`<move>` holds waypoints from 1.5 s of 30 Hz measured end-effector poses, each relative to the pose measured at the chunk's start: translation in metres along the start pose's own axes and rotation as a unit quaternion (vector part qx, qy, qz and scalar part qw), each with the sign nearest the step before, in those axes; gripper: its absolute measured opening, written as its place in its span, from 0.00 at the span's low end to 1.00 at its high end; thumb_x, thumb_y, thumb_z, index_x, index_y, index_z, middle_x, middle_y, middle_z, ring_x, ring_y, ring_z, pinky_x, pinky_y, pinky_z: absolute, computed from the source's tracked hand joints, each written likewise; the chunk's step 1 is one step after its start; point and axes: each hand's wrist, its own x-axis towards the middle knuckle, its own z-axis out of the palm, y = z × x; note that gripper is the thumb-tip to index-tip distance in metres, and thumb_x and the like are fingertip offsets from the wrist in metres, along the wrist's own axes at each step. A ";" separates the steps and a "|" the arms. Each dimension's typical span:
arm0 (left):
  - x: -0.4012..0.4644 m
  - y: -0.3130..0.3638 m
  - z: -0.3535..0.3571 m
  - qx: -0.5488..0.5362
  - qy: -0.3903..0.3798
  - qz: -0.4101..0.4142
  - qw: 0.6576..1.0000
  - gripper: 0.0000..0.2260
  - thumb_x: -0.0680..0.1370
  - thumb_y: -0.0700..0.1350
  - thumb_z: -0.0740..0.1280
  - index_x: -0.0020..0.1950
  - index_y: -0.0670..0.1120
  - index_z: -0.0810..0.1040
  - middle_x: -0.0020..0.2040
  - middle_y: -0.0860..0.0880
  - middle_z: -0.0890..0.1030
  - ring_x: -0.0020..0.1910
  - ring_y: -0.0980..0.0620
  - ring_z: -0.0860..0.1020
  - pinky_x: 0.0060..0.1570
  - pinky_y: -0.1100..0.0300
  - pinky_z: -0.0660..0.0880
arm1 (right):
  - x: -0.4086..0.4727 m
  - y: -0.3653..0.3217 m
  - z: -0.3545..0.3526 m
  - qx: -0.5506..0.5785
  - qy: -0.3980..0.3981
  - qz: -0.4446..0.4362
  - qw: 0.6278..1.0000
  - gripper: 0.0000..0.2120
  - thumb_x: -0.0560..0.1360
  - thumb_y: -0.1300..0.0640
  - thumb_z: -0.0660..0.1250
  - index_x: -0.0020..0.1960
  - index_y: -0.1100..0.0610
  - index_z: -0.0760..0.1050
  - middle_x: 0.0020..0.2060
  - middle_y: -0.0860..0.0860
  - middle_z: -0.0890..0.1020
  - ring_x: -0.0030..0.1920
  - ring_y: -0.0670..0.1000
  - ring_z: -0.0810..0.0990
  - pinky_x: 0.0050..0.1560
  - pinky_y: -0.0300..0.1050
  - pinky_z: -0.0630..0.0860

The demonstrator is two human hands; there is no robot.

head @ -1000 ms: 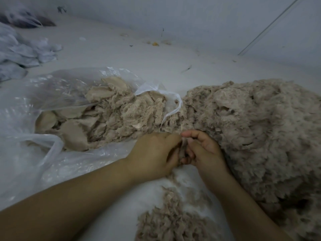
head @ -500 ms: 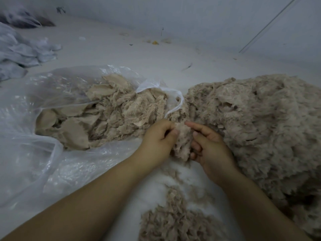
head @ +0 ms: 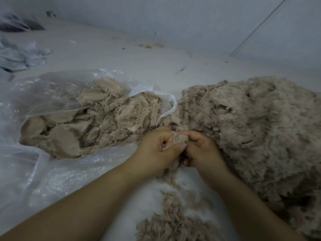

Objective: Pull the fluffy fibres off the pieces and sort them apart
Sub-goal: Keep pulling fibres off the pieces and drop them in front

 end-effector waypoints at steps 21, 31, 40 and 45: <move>0.000 -0.007 -0.006 0.336 0.035 0.114 0.934 0.15 0.73 0.46 0.68 0.59 0.44 0.77 0.50 0.47 0.72 0.48 0.49 0.71 0.41 0.58 0.68 | -0.006 0.005 0.004 0.029 0.011 -0.076 0.997 0.16 0.79 0.65 0.63 0.41 0.51 0.85 0.31 0.51 0.82 0.27 0.44 0.73 0.27 0.36 0.70; -0.006 0.001 -0.006 0.250 0.052 0.222 0.941 0.05 0.74 0.34 0.71 0.46 0.40 0.85 0.38 0.46 0.81 0.37 0.49 0.79 0.38 0.55 0.76 | -0.001 0.004 0.003 0.042 0.010 -0.015 0.999 0.18 0.80 0.67 0.56 0.45 0.55 0.83 0.22 0.48 0.69 0.25 0.45 0.67 0.27 0.39 0.71; -0.012 0.014 -0.005 0.153 0.140 0.220 0.953 0.09 0.77 0.41 0.67 0.41 0.40 0.85 0.34 0.50 0.79 0.34 0.59 0.75 0.37 0.66 0.71 | 0.003 0.002 0.006 -0.011 0.013 0.022 1.000 0.24 0.80 0.65 0.58 0.32 0.49 0.81 0.21 0.45 0.71 0.25 0.45 0.72 0.27 0.39 0.75; -0.009 0.013 -0.015 0.075 0.200 0.138 0.967 0.15 0.77 0.44 0.67 0.34 0.37 0.76 0.28 0.44 0.72 0.28 0.50 0.71 0.28 0.54 0.69 | 0.005 0.004 0.002 -0.006 0.057 0.039 0.998 0.15 0.81 0.61 0.61 0.39 0.54 0.80 0.23 0.46 0.72 0.28 0.48 0.73 0.28 0.41 0.76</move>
